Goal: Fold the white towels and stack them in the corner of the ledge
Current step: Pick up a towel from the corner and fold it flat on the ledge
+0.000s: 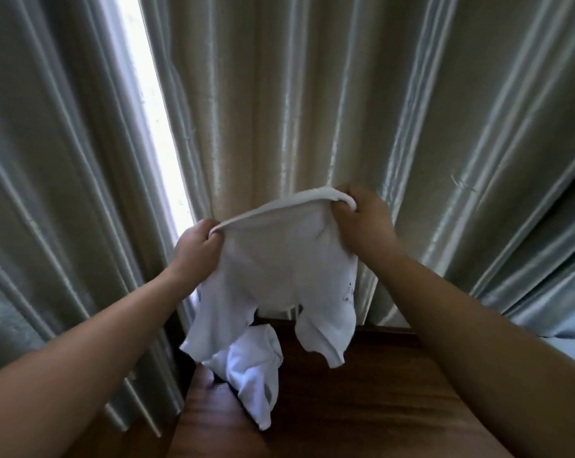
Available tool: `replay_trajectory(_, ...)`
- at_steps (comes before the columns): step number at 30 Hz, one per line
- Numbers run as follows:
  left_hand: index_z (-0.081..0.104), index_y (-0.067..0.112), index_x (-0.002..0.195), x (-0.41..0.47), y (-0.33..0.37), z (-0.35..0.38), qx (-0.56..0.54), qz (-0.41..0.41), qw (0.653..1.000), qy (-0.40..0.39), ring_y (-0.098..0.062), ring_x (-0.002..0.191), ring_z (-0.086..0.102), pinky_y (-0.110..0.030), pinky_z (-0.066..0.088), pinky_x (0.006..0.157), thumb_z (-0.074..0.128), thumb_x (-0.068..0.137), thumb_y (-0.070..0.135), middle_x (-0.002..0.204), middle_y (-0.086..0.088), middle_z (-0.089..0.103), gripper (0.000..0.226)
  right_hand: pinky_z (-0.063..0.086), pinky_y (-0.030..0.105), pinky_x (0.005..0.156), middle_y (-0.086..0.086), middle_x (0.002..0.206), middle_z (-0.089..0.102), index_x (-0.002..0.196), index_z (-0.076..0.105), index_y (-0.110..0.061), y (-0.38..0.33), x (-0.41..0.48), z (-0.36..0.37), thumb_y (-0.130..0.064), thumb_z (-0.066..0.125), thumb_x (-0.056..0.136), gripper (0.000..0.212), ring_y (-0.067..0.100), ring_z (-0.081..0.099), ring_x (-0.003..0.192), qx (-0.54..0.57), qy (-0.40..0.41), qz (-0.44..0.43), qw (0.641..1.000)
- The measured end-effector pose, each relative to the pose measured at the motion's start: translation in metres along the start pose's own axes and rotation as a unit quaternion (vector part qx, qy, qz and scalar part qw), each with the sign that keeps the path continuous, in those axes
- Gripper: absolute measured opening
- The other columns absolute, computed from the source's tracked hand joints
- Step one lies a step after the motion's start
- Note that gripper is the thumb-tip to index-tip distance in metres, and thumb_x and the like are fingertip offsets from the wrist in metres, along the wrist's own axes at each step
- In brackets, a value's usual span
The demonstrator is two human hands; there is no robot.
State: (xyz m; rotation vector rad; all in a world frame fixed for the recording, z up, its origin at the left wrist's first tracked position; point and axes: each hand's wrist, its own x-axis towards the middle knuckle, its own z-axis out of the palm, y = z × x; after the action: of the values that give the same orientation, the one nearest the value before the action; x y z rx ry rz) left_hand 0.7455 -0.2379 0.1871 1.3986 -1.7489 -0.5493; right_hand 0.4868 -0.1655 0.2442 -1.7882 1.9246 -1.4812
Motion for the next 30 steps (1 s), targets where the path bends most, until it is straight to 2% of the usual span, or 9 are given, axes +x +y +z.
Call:
replay_trajectory(4,0.066,0.018,0.103,0.003,0.026,-0.002,0.024,0.061,0.998,0.016,-0.018,0.081,0.054,-0.027,0.039,0.061,0.045,0.095,0.021,0.092,0.0,0.061,0.022,0.042,0.031,0.059,-0.009,0.068,0.054,0.081,0.051,-0.025,0.054,-0.007,-0.038,-0.023,0.054,0.086,0.007,0.014,0.053,0.064,-0.147,0.02,0.035,0.988)
replay_trajectory(7,0.063,0.022,0.092,-0.002,0.039,0.01,0.076,0.107,0.991,-0.013,-0.003,0.067,0.051,-0.021,0.037,0.056,0.046,0.095,0.023,0.081,0.005,0.06,0.017,0.041,0.034,0.059,-0.003,0.075,0.054,0.085,0.05,-0.022,0.102,-0.024,-0.072,-0.022,0.052,0.089,0.005,0.024,0.053,0.067,-0.275,-0.011,0.053,0.96)
replay_trajectory(11,0.058,0.022,0.074,-0.016,0.044,0.044,0.15,0.142,0.976,-0.07,-0.025,0.072,0.06,-0.034,0.039,0.058,0.048,0.091,0.031,0.073,0.0,0.062,0.021,0.049,0.036,0.06,0.006,0.083,0.06,0.085,0.054,-0.019,0.169,-0.052,-0.118,-0.02,0.051,0.091,0.006,0.029,0.059,0.071,-0.353,-0.01,0.124,0.927)
replay_trajectory(15,0.069,0.017,0.091,-0.04,0.057,0.088,0.19,0.173,0.962,-0.094,-0.033,0.084,0.065,-0.038,0.048,0.07,0.045,0.087,0.036,0.089,-0.009,0.071,0.031,0.052,0.039,0.07,0.011,0.094,0.065,0.086,0.061,-0.018,0.233,-0.085,-0.174,-0.016,0.055,0.085,0.006,0.031,0.06,0.08,-0.343,-0.024,0.238,0.909)
replay_trajectory(18,0.068,0.017,0.087,-0.055,0.056,0.116,0.262,0.204,0.938,-0.097,-0.034,0.079,0.067,-0.037,0.048,0.065,0.039,0.084,0.045,0.084,-0.011,0.072,0.041,0.047,0.037,0.068,0.012,0.094,0.067,0.078,0.058,-0.02,0.272,-0.108,-0.217,-0.014,0.061,0.077,0.006,0.034,0.064,0.086,-0.333,-0.028,0.266,0.904)
replay_trajectory(21,0.07,0.017,0.083,-0.071,0.047,0.15,0.326,0.185,0.918,-0.13,-0.035,0.072,0.067,-0.036,0.046,0.06,0.044,0.093,0.046,0.075,-0.011,0.072,0.04,0.046,0.039,0.067,0.013,0.09,0.067,0.085,0.05,-0.019,0.303,-0.12,-0.253,-0.012,0.052,0.081,0.008,0.031,0.058,0.077,-0.341,-0.026,0.24,0.909)
replay_trajectory(23,0.069,0.019,0.077,-0.079,0.048,0.176,0.345,0.152,0.915,-0.146,-0.032,0.07,0.066,-0.037,0.05,0.061,0.048,0.093,0.047,0.072,-0.009,0.072,0.039,0.05,0.042,0.071,0.013,0.1,0.068,0.098,0.048,-0.021,0.329,-0.127,-0.275,-0.025,0.05,0.088,0.011,0.035,0.063,0.083,-0.357,-0.069,0.175,0.915)
replay_trajectory(27,0.054,0.026,0.061,-0.083,0.043,0.204,0.368,0.115,0.909,-0.158,-0.026,0.064,0.06,-0.04,0.052,0.063,0.038,0.09,0.059,0.067,-0.004,0.067,0.046,0.053,0.041,0.077,0.001,0.123,0.061,0.127,0.044,-0.026,0.367,-0.125,-0.306,-0.076,0.057,0.077,0.072,0.029,0.068,0.095,-0.428,-0.261,0.055,0.864)
replay_trajectory(30,0.068,0.02,0.083,-0.084,0.043,0.22,0.383,0.069,0.907,-0.163,-0.03,0.078,0.064,-0.041,0.052,0.07,0.041,0.092,0.055,0.085,-0.009,0.072,0.045,0.055,0.045,0.076,0.005,0.116,0.061,0.125,0.046,-0.024,0.399,-0.117,-0.32,-0.062,0.052,0.088,0.054,0.031,0.067,0.093,-0.44,-0.272,-0.012,0.856)
